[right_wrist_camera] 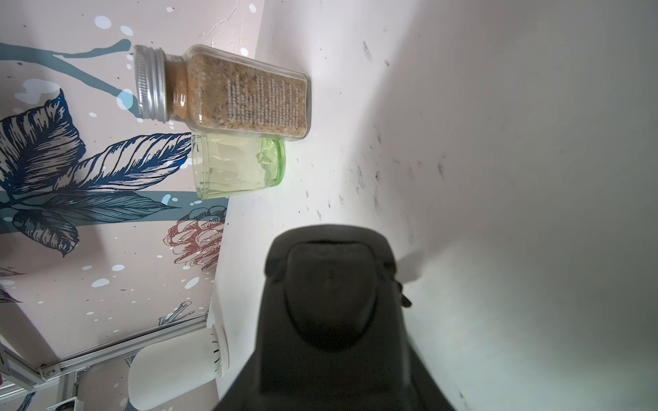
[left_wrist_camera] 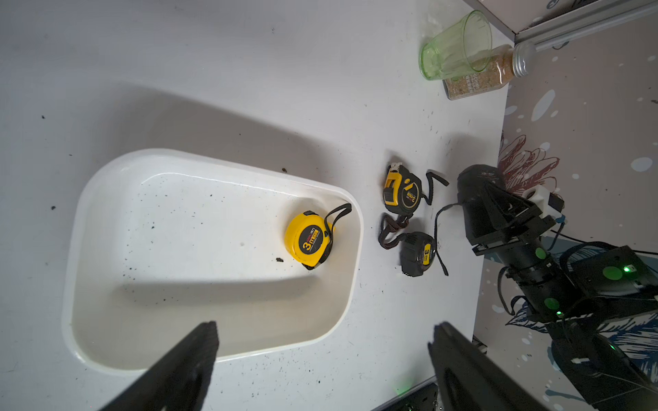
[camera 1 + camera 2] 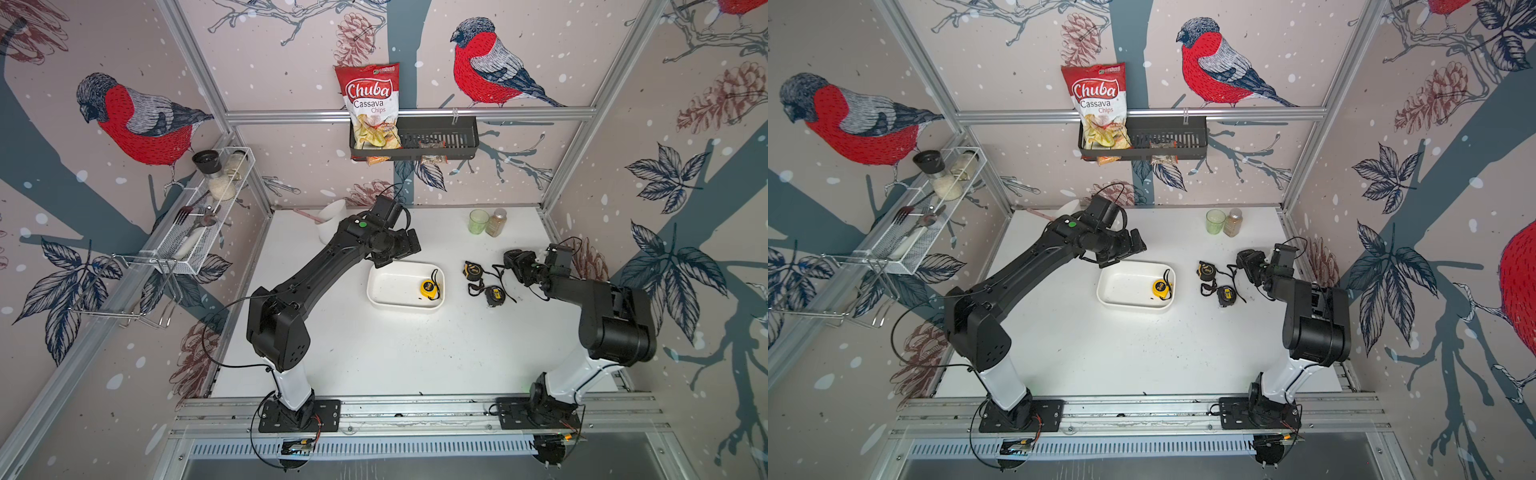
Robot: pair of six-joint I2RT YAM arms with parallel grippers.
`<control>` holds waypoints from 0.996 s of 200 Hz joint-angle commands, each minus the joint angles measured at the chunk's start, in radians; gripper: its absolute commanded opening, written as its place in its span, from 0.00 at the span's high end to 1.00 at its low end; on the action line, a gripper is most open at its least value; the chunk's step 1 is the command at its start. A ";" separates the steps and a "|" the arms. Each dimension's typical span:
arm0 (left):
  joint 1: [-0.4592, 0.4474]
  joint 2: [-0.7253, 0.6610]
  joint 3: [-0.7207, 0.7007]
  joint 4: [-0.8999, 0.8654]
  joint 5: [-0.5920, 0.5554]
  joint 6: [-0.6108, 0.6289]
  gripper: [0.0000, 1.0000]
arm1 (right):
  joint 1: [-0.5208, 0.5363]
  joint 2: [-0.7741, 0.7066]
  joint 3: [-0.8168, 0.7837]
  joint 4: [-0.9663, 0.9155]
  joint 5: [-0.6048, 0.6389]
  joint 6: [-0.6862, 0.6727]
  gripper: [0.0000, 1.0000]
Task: Take the tape measure out of the storage box
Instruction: Place the tape measure at the center of the board.
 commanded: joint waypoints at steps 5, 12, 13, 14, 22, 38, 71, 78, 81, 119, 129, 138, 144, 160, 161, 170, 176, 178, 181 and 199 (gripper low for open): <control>0.005 -0.007 0.008 -0.023 -0.027 0.016 0.03 | 0.016 0.032 0.005 0.037 -0.039 0.059 1.00; 0.005 -0.009 0.008 -0.024 -0.030 0.014 0.04 | 0.025 0.042 0.004 0.041 -0.044 0.073 1.00; 0.006 -0.009 0.008 -0.024 -0.029 0.014 0.03 | 0.027 0.042 0.005 0.042 -0.045 0.076 1.00; 0.006 -0.009 0.008 -0.024 -0.030 0.014 0.03 | 0.028 0.043 0.003 0.043 -0.045 0.079 1.00; 0.007 -0.010 0.010 -0.026 -0.031 0.014 0.03 | 0.038 0.052 0.004 0.045 -0.050 0.093 1.00; 0.008 -0.012 0.014 -0.037 -0.040 0.016 0.03 | 0.060 0.065 0.003 0.043 -0.056 0.118 1.00; 0.011 -0.017 0.014 -0.062 -0.076 0.023 0.04 | 0.080 0.055 -0.015 0.035 -0.044 0.165 1.00; 0.011 -0.020 0.014 -0.066 -0.083 0.025 0.04 | 0.081 0.051 -0.021 0.032 -0.039 0.170 1.00; 0.010 -0.019 0.015 -0.067 -0.086 0.025 0.04 | 0.081 0.049 -0.024 0.030 -0.037 0.172 1.00; 0.010 -0.019 0.033 -0.097 -0.129 0.039 0.03 | 0.074 0.041 -0.034 -0.025 -0.015 0.170 0.86; 0.010 -0.016 0.041 -0.105 -0.135 0.043 0.03 | 0.072 0.048 -0.043 -0.008 -0.025 0.181 0.81; 0.010 -0.014 0.045 -0.109 -0.138 0.045 0.03 | 0.068 0.053 -0.050 0.005 -0.031 0.191 0.77; 0.009 -0.013 0.046 -0.109 -0.138 0.047 0.03 | 0.067 0.055 -0.054 0.011 -0.031 0.198 0.75; 0.009 -0.011 0.044 -0.107 -0.133 0.044 0.04 | 0.068 0.055 -0.056 0.007 -0.028 0.203 0.68; 0.010 -0.011 0.044 -0.106 -0.132 0.044 0.03 | 0.068 0.055 -0.056 0.005 -0.027 0.203 0.67; 0.011 -0.014 0.038 -0.099 -0.125 0.041 0.03 | 0.067 0.049 -0.058 -0.005 -0.021 0.203 0.61; 0.010 -0.015 0.034 -0.096 -0.120 0.037 0.03 | 0.068 0.047 -0.059 -0.012 -0.019 0.203 0.58; 0.009 -0.015 0.033 -0.094 -0.119 0.036 0.04 | 0.068 0.046 -0.059 -0.014 -0.019 0.203 0.57; 0.009 -0.017 0.032 -0.092 -0.117 0.035 0.03 | 0.067 0.044 -0.061 -0.015 -0.018 0.203 0.55; 0.010 -0.017 0.030 -0.090 -0.114 0.034 0.03 | 0.067 0.039 -0.063 -0.032 -0.013 0.200 0.48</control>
